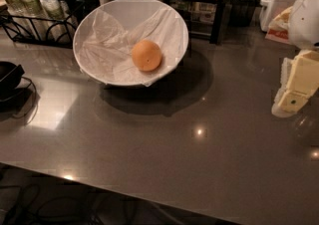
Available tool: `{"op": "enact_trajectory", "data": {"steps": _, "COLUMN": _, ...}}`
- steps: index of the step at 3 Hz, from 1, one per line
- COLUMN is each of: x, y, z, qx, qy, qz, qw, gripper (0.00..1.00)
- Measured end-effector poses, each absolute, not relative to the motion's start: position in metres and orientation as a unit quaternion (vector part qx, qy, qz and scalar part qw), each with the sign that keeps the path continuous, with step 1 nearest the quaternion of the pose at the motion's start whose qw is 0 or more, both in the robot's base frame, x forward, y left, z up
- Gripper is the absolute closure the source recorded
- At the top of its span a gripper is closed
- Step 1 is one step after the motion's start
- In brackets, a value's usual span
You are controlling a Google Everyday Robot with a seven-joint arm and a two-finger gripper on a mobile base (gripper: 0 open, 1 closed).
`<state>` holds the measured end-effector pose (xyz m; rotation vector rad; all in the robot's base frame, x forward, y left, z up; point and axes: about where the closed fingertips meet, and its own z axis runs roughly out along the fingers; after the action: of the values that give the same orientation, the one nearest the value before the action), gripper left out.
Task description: Pick orange from white bowl
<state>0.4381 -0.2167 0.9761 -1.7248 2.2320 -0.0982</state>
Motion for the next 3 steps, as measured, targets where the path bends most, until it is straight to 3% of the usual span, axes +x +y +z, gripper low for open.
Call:
{"op": "enact_trajectory", "data": {"steps": 2, "x": 0.448, "y": -0.206, "z": 0.978, "qx": -0.599, "qy": 0.78, "qz": -0.027, "qw": 0.178, "gripper": 0.0}}
{"op": "enact_trajectory", "data": {"steps": 3, "x": 0.482, "y": -0.175, "z": 0.985, "qx": -0.601, "qy": 0.77, "qz": -0.015, "qw": 0.216, "gripper": 0.0}}
